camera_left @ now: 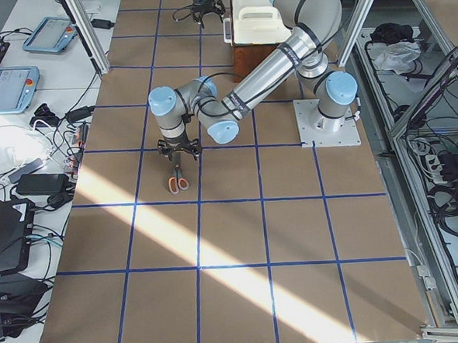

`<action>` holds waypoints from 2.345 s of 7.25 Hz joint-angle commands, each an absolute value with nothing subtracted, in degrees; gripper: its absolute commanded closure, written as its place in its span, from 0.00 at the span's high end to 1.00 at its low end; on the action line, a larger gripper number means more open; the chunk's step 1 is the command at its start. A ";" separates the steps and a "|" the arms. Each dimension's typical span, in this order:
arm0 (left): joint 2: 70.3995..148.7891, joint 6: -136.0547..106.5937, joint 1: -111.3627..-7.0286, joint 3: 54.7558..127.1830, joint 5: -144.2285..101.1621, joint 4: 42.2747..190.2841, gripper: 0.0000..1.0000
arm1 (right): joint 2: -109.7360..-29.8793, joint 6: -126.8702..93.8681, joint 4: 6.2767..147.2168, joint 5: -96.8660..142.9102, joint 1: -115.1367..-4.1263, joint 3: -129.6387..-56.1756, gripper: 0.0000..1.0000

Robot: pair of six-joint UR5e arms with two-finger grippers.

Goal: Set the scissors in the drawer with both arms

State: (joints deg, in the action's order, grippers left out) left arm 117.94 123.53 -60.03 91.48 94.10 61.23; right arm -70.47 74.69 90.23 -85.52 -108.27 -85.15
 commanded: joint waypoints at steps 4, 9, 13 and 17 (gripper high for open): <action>123.92 124.01 -60.03 91.14 91.14 54.95 1.00 | -68.99 77.09 89.56 -85.43 -108.37 -86.74 0.86; 125.42 123.75 -60.03 90.70 91.05 54.93 0.90 | -67.50 75.42 86.34 -83.25 -108.02 -83.08 0.97; 126.47 124.01 -60.12 90.53 91.58 52.48 0.80 | -62.93 75.41 76.38 -81.03 -107.58 -77.78 1.00; 126.65 124.19 -60.12 90.62 91.49 51.77 0.00 | -63.46 76.02 77.50 -81.74 -107.75 -80.68 1.00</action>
State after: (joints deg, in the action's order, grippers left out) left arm 126.69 124.15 -60.10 90.62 91.50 51.82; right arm -63.44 75.73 75.64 -81.63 -107.68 -80.02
